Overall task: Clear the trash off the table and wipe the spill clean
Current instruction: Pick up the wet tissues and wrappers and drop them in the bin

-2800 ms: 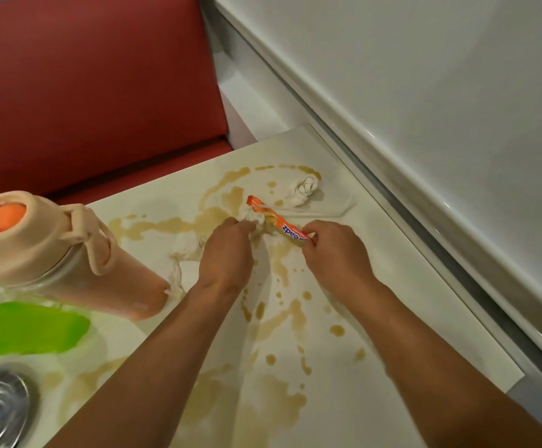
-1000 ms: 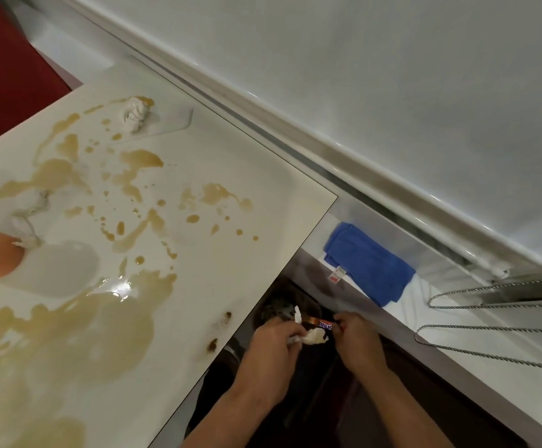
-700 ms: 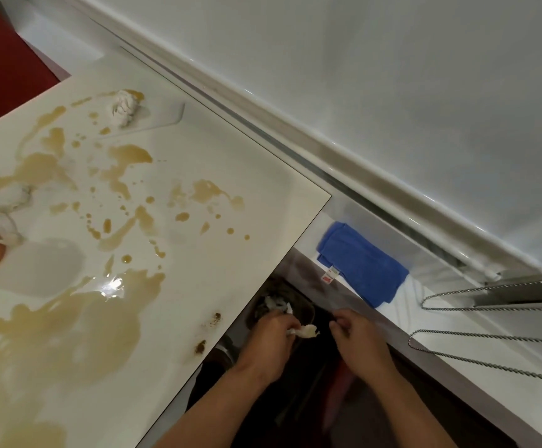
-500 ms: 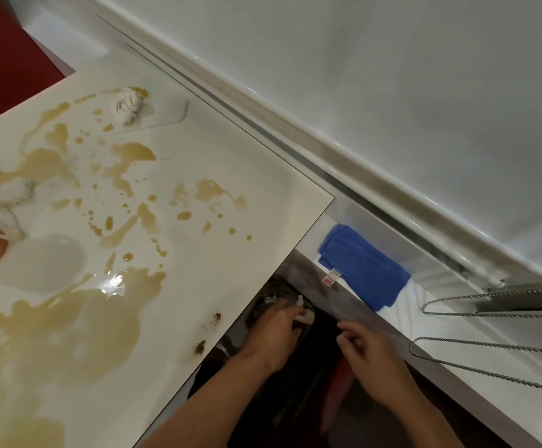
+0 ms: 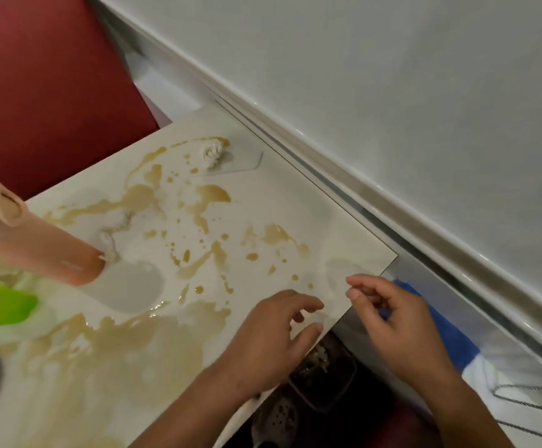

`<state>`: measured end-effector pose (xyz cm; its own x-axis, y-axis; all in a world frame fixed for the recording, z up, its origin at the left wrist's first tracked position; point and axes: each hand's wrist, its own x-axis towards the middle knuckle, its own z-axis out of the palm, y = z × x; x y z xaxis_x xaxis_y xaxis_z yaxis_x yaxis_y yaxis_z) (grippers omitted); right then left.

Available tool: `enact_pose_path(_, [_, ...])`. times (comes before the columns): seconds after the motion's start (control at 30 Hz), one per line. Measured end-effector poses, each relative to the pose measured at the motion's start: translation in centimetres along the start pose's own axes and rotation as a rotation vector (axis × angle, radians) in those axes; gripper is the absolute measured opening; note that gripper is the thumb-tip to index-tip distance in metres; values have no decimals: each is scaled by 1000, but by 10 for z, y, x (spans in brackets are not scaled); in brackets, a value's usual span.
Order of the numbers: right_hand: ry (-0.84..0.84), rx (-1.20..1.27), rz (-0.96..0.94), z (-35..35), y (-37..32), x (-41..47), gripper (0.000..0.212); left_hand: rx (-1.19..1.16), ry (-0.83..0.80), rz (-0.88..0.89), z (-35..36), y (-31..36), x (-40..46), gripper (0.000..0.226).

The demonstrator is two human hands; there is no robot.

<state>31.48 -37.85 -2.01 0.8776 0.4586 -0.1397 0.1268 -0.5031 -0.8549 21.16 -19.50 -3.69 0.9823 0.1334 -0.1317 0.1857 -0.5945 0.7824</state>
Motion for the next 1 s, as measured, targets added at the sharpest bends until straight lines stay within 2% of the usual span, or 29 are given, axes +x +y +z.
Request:
enact_pose_path(0.2, [-73, -112, -240, 30, -58, 91, 17, 103, 236, -83, -81, -50, 62, 27])
enact_pose_path(0.3, [-137, -279, -308, 56, -73, 142, 21, 119, 358, -118, -111, -75, 98, 30])
enact_pose_path(0.43, [-222, -434, -344, 96, -81, 195, 26, 166, 444, -203, -137, -103, 139, 40])
enact_pose_path(0.67, [-364, -715, -335, 157, -80, 244, 45, 239, 493, -217, -154, -139, 195, 59])
enact_pose_path(0.83, [-301, -826, -381, 179, -76, 273, 48, 209, 448, -241, -158, -151, 225, 76])
enact_pose_path(0.9, [-284, -879, -408, 184, -70, 280, 44, 236, 409, -235, -155, -153, 230, 73])
enact_pose_path(1.0, [-270, -966, -463, 187, -65, 278, 38, 297, 410, -221, -153, -158, 231, 56])
